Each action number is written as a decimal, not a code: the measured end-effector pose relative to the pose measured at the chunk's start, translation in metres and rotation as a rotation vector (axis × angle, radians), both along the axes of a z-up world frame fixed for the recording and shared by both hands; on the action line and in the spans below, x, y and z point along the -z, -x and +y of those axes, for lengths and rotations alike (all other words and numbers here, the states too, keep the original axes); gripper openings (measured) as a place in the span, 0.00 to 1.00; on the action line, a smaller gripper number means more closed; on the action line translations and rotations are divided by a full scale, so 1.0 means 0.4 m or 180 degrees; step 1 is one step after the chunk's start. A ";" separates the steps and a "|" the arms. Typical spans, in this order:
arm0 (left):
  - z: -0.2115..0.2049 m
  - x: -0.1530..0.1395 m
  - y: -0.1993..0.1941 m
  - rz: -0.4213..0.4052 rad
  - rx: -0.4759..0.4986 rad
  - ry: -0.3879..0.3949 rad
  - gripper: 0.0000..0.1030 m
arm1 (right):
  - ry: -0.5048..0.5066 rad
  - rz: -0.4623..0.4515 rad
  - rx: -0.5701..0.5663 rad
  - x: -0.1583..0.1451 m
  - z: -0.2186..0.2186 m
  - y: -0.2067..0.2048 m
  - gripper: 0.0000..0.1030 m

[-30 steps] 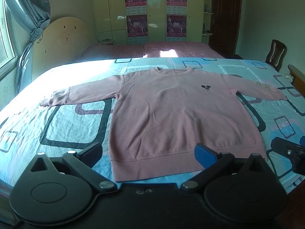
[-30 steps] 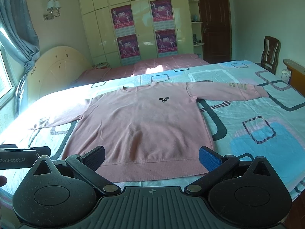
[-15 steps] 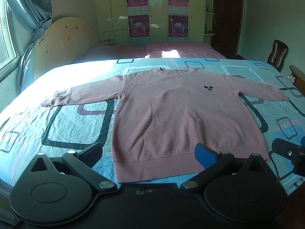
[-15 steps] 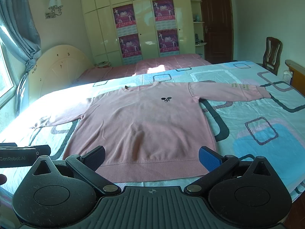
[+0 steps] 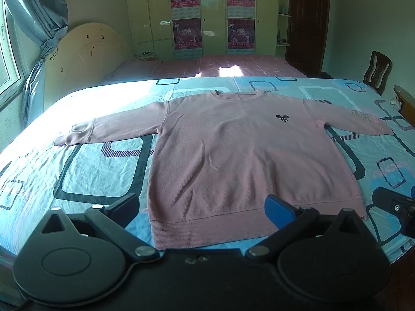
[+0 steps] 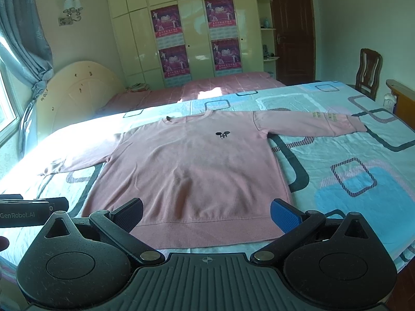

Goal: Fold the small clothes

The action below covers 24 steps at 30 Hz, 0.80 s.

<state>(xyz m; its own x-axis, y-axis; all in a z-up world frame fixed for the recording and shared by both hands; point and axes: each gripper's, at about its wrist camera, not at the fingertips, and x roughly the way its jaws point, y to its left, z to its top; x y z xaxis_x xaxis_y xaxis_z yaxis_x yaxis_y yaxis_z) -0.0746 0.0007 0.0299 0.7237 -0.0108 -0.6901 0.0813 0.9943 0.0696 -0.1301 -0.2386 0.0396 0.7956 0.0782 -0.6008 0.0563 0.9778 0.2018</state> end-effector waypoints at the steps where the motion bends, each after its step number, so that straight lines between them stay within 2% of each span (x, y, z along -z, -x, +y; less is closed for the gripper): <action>1: -0.001 0.001 -0.002 0.0005 0.0002 0.0002 1.00 | -0.0001 0.0003 0.0007 0.001 -0.002 -0.002 1.00; 24: -0.022 0.045 -0.108 0.0128 -0.0050 -0.0048 1.00 | 0.0047 0.0067 0.0119 0.030 -0.044 -0.099 1.00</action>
<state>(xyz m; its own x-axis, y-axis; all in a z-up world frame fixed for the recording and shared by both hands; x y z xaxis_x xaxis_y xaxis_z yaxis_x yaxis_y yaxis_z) -0.0314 -0.0081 0.0119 0.6952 0.0110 -0.7187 0.0687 0.9943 0.0817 -0.0905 -0.2560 0.0277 0.7850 0.0396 -0.6183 0.0970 0.9778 0.1858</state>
